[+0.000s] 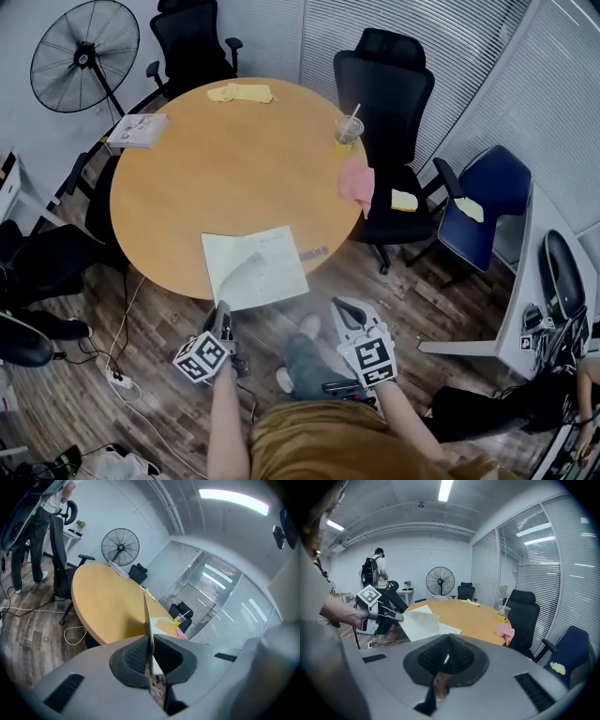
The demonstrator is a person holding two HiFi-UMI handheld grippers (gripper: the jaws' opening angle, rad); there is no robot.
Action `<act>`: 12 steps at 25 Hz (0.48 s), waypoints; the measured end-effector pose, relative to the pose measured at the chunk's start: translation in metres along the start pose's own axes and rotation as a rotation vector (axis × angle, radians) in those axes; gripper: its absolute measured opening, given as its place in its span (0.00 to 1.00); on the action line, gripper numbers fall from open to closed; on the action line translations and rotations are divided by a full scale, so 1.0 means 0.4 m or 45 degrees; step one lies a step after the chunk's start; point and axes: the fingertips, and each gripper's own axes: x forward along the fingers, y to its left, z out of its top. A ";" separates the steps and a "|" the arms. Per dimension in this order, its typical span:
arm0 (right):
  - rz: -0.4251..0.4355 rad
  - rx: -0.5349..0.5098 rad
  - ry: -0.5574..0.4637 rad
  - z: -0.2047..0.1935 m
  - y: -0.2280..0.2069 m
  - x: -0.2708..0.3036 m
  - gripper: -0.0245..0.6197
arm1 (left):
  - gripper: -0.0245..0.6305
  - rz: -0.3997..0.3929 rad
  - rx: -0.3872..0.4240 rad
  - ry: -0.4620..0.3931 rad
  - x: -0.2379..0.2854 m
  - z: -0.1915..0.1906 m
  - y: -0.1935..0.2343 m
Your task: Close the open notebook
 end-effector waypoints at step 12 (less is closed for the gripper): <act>0.001 0.017 0.008 -0.011 0.002 -0.010 0.05 | 0.10 0.008 0.286 0.078 0.015 0.006 -0.080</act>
